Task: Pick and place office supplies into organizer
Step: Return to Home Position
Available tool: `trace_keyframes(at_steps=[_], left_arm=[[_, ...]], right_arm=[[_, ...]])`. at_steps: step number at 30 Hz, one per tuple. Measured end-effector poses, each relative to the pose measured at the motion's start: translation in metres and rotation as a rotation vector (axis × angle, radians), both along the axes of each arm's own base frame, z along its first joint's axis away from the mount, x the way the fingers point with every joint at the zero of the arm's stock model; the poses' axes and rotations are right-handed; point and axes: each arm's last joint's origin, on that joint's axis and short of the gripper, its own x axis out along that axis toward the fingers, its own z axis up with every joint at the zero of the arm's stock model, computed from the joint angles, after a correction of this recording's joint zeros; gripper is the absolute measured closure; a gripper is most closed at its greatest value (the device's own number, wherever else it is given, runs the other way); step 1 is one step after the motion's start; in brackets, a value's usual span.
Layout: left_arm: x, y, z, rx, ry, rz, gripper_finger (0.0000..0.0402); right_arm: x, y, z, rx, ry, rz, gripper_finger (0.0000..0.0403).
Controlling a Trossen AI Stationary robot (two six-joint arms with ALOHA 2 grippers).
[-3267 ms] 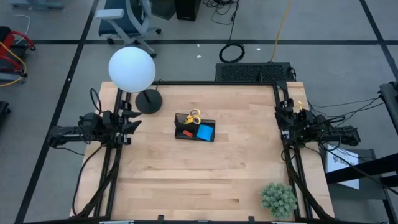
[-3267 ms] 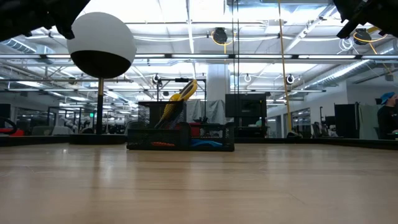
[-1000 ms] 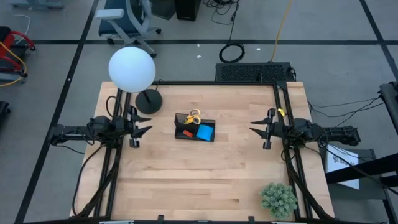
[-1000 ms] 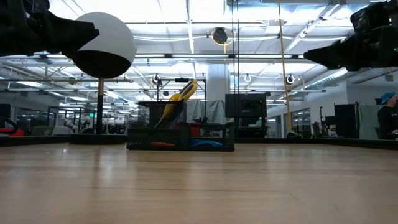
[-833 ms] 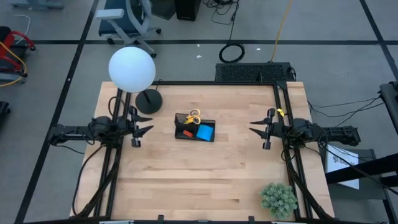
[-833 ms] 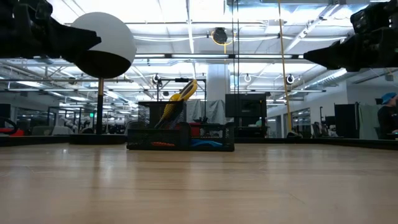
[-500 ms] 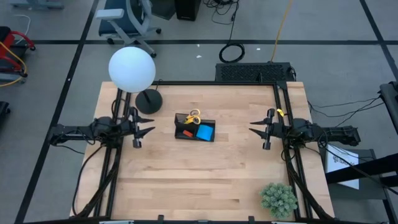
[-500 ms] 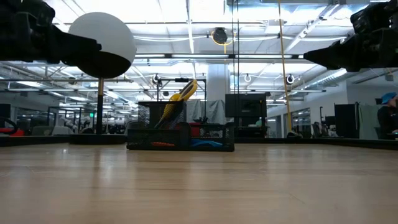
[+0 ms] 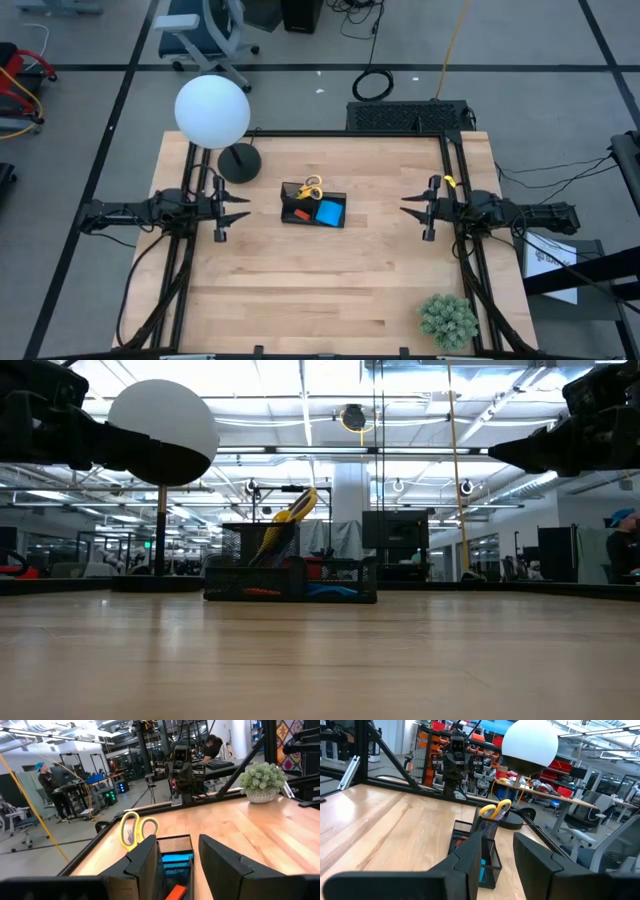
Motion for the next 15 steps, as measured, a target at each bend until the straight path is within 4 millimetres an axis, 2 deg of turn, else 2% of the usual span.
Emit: trace_keyframes(at_steps=[15], left_arm=[[0.0001,0.0002,-0.0005,-0.008,0.006,0.005,0.0247]], right_arm=[[0.0045,0.0000,-0.0053,-0.008,0.070,-0.004,0.0298]])
